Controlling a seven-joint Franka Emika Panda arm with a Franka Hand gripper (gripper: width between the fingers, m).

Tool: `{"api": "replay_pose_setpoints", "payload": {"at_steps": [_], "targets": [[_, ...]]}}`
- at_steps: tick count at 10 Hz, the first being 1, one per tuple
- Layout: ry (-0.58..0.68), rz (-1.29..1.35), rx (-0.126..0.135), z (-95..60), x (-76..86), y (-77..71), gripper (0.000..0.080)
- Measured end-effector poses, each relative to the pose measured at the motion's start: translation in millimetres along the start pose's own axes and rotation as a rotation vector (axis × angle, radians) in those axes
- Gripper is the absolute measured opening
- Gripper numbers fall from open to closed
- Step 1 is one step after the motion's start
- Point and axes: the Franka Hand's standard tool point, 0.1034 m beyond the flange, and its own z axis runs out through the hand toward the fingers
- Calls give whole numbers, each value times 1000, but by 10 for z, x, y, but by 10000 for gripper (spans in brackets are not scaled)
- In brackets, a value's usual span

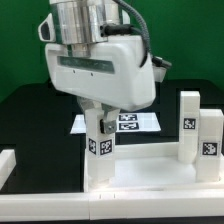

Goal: Assemble desk

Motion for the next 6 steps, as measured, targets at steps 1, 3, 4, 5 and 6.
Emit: {"api": "replay_pose_setpoints", "payload": {"at_steps": [1, 3, 4, 5, 6], "targets": [[0, 168, -1, 5, 2, -8, 284], [-28, 379, 31, 34, 45, 15, 284], [-26, 351, 29, 34, 37, 12, 284], [-26, 333, 30, 38, 34, 11, 284], [-23, 231, 28, 38, 38, 17, 464]]}}
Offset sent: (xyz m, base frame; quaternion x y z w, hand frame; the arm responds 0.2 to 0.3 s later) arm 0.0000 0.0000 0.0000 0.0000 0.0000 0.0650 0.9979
